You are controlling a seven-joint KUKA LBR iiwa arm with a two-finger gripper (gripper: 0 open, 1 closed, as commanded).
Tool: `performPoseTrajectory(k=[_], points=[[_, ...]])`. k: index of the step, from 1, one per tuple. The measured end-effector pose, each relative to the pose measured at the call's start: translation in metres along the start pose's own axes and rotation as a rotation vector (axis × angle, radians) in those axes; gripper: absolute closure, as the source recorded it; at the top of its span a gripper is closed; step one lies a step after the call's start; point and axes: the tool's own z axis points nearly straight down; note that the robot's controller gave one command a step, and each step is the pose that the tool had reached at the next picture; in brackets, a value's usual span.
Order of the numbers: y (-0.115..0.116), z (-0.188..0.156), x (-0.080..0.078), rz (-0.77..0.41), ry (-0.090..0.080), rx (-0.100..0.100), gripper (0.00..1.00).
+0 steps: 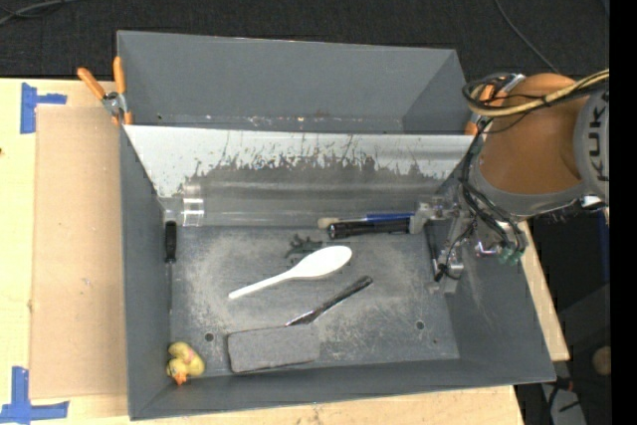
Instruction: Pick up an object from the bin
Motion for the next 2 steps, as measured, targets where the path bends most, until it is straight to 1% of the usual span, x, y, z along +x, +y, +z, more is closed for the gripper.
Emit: performPoseTrajectory(k=[1,2], points=[[0.0,-0.003,-0.002,-0.004,-0.006,0.001,0.0],[0.076,0.083,0.043,-0.145,0.0,-0.001,0.0]])
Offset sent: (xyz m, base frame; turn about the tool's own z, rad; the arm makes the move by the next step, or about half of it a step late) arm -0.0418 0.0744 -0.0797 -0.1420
